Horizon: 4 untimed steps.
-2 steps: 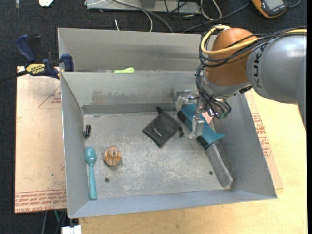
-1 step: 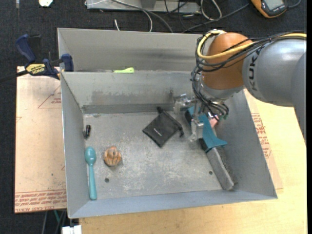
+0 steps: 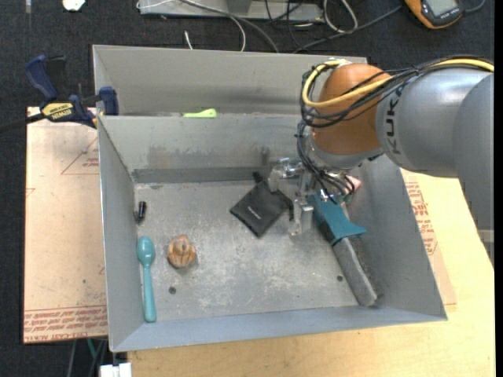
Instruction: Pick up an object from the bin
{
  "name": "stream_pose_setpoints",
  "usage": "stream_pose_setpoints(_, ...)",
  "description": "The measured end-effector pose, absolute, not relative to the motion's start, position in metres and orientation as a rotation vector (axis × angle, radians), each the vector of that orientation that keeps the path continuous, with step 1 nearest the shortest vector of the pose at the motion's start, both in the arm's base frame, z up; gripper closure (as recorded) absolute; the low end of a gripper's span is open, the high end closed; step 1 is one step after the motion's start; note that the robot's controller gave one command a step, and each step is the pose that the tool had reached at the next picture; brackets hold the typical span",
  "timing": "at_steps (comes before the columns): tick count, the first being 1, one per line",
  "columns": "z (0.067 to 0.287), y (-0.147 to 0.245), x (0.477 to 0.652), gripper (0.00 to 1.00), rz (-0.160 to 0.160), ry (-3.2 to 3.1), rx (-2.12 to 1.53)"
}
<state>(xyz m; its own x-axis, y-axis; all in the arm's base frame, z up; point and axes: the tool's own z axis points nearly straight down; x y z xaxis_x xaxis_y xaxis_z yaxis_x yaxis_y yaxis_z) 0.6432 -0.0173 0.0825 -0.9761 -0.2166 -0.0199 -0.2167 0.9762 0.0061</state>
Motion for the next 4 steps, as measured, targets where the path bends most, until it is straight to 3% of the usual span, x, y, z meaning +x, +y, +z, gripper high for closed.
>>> stream_pose_setpoints(4, 0.072, 0.016, 0.656, 0.00, 0.010, 3.036, -0.707)
